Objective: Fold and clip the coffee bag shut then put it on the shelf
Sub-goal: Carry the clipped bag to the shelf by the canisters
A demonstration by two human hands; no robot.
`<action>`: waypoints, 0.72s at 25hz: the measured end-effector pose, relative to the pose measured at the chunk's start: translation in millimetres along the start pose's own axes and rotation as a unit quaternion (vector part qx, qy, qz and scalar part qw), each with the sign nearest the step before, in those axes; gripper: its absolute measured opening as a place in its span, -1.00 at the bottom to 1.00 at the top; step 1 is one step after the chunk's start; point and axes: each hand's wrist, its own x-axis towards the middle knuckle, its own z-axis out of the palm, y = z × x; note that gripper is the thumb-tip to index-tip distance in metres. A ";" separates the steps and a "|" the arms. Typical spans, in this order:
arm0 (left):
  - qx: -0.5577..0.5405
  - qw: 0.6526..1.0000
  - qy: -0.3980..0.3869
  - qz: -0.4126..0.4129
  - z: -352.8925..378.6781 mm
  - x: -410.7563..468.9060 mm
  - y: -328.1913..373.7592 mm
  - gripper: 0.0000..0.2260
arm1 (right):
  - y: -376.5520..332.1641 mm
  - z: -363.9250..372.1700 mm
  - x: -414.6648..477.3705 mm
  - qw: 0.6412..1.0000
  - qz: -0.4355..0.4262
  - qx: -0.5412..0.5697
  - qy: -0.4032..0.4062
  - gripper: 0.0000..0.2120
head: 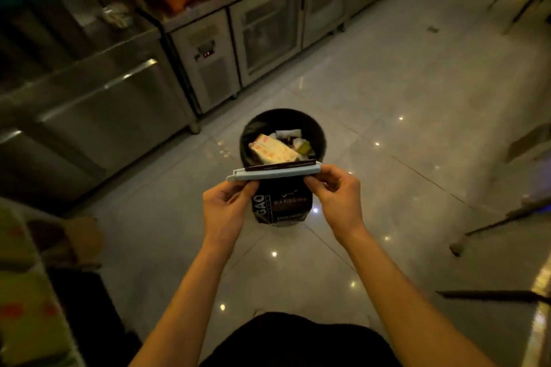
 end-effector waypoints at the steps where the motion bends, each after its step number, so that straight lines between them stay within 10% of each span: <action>1: -0.005 1.000 0.023 0.001 -25.1 6.2 1.7 -0.83 | -1.6 28.6 5.6 1.000 0.004 0.001 -0.025 -0.83; 18: 0.012 0.944 0.331 -0.013 -222.7 186.5 -13.0 -0.82 | -9.7 333.5 195.0 0.942 0.002 0.009 -0.336 -0.76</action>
